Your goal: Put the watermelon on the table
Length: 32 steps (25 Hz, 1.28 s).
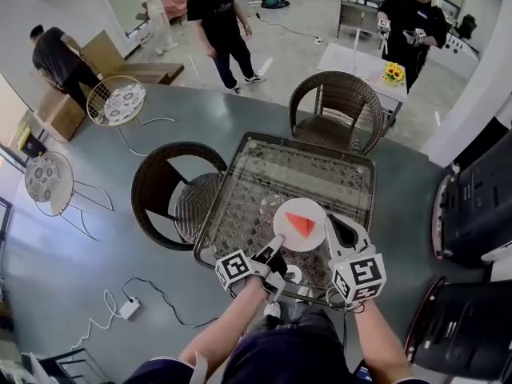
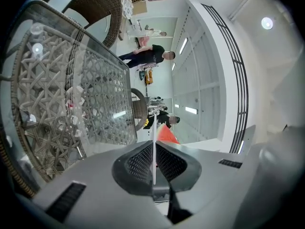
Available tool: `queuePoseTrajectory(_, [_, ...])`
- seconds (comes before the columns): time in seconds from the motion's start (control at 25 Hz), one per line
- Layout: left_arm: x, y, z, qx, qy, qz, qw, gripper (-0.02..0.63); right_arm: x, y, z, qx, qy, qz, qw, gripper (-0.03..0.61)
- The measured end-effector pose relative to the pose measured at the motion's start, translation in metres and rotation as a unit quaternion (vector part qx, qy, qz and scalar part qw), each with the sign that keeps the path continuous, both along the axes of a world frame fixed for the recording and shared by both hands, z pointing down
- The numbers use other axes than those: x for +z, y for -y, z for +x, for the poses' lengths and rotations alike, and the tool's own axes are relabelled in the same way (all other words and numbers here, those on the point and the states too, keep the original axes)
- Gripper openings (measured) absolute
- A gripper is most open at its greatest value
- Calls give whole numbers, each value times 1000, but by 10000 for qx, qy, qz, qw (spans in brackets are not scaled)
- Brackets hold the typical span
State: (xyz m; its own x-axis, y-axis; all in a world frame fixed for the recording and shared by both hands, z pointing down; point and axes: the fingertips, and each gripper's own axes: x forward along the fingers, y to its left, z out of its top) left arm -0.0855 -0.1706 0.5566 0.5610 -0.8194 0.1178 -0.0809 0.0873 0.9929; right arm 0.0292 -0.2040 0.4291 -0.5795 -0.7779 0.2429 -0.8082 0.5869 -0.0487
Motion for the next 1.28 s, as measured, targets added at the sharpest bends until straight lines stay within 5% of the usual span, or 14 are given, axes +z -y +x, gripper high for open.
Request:
queuePoseTrajectory(0.8, [124,31,27,131,436,-535,9975,16,68,12,34,280,-234,-605,9975,2])
queuePoseTrajectory(1.28, [150,42,34,145,503,-743,9959,17,88,17,52,430,-274,-841,9952,2])
